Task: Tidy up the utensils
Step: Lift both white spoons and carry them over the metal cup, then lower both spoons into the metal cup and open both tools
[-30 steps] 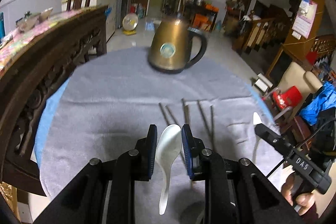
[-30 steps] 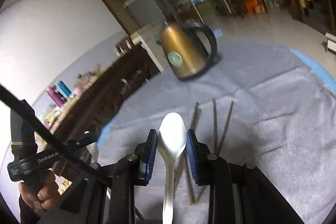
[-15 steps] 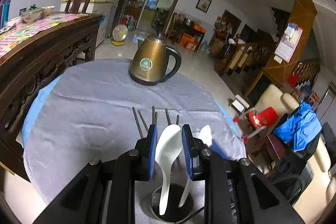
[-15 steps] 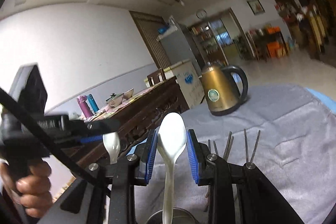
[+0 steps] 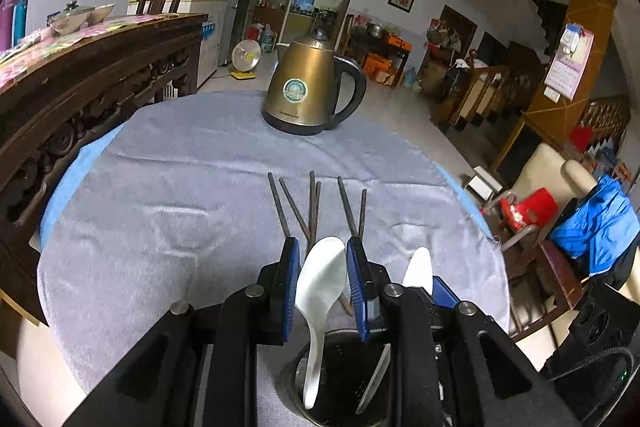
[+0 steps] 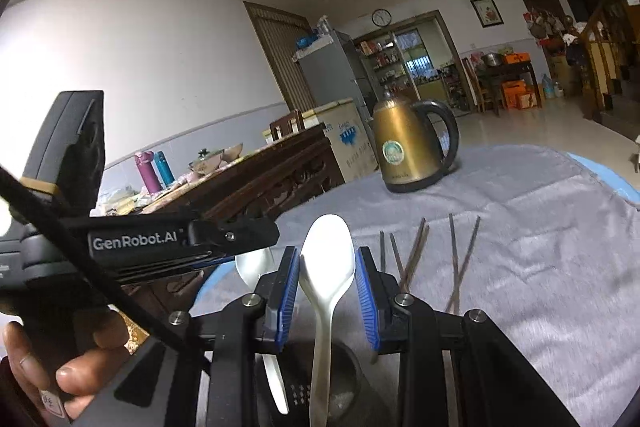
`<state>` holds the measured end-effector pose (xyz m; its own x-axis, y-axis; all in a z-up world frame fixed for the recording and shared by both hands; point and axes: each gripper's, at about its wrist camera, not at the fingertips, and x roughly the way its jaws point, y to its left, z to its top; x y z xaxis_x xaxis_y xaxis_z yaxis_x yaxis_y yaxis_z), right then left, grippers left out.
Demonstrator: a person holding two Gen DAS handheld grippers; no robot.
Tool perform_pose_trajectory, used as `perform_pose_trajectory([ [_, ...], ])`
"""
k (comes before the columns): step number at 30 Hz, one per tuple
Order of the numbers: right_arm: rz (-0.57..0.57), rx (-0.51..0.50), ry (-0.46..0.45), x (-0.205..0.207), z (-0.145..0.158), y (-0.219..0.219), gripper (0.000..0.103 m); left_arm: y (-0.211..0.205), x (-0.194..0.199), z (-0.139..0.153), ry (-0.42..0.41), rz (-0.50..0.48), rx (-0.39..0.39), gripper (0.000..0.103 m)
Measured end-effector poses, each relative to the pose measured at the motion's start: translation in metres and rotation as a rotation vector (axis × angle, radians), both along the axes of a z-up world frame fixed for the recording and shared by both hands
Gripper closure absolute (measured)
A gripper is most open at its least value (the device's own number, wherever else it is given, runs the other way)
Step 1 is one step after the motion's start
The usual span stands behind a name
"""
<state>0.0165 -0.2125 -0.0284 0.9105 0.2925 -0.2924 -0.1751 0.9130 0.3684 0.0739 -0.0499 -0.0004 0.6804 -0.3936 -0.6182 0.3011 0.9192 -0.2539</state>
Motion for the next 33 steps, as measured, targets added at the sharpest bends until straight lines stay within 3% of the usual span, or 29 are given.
perform_pose_trajectory([
  [6, -0.013, 0.053, 0.037, -0.006, -0.009, -0.014, 0.072, -0.004, -0.007, -0.002, -0.014, 0.014, 0.067, 0.079],
  [16, 0.011, 0.094, 0.042, -0.013, -0.006, -0.019, 0.072, 0.005, -0.016, -0.002, -0.032, 0.027, 0.082, 0.079],
  [22, 0.039, 0.088, 0.052, -0.015, -0.006, -0.013, 0.072, 0.013, -0.026, 0.004, -0.071, 0.053, 0.111, 0.079],
  [33, 0.079, 0.030, 0.053, -0.018, -0.003, 0.004, 0.072, 0.046, -0.043, 0.019, -0.178, 0.185, 0.189, 0.079],
])
